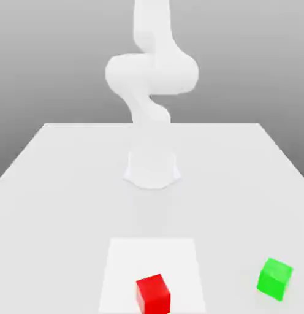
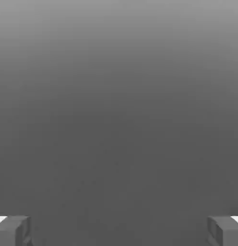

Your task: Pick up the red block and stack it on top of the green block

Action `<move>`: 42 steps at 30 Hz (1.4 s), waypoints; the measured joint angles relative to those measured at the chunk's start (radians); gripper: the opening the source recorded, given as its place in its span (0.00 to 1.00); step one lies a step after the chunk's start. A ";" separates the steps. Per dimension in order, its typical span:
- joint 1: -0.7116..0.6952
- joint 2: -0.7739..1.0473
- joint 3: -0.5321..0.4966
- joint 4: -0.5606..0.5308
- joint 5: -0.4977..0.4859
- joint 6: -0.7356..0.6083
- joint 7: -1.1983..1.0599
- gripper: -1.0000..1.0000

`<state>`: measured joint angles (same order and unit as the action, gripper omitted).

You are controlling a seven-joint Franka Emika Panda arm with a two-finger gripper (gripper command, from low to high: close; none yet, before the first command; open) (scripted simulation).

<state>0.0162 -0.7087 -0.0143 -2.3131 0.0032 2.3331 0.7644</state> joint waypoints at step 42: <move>0.069 0.951 -0.048 -0.130 0.034 0.351 -0.363 0.00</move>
<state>0.0856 0.2427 -0.0626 -2.4436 0.0367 2.6846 0.4014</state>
